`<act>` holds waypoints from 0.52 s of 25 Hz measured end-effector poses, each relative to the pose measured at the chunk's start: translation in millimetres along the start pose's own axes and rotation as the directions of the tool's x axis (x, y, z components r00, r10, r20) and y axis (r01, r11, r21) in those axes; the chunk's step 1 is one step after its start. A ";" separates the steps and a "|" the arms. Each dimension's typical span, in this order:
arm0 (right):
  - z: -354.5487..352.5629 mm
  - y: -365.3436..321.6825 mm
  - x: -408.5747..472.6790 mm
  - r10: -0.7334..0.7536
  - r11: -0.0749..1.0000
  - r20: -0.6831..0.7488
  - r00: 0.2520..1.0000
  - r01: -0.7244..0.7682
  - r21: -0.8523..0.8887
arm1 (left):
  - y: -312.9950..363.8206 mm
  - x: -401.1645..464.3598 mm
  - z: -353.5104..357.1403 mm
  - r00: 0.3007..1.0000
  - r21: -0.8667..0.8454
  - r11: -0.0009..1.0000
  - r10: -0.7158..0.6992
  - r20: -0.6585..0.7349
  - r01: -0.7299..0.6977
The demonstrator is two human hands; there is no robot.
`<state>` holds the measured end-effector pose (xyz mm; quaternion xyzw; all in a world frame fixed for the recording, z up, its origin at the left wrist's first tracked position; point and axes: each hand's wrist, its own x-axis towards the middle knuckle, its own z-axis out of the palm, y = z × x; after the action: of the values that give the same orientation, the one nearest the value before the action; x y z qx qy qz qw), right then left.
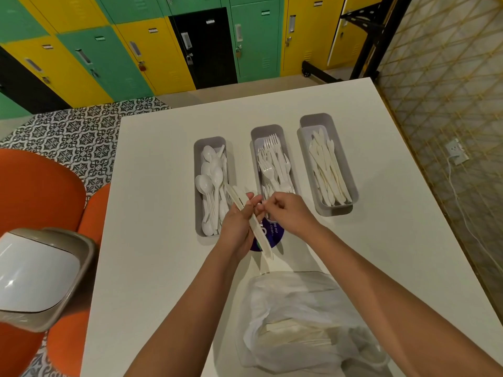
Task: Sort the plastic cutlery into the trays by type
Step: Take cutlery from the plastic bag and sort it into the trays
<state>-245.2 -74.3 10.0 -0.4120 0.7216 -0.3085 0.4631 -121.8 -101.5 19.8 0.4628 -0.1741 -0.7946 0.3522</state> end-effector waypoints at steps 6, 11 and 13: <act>0.7 0.0 -16.3 0.054 0.992 0.298 0.953 -0.085 0.092 | 8.5 2.8 4.9 0.994 -0.030 0.994 0.106 -0.004 -0.106; 1.2 -0.1 -22.2 0.028 0.974 0.259 0.965 -0.085 0.211 | 9.6 -1.8 13.7 0.997 -0.078 0.994 0.072 0.002 -0.071; 1.0 0.3 -23.3 0.026 0.970 0.208 0.978 -0.076 0.233 | 9.3 -7.1 17.3 1.000 -0.055 0.998 0.018 0.002 -0.018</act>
<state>-239.0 -53.7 19.1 -0.3639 0.6383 -0.3374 0.5886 -130.7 -103.7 38.6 0.4507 -0.1568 -0.7964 0.3716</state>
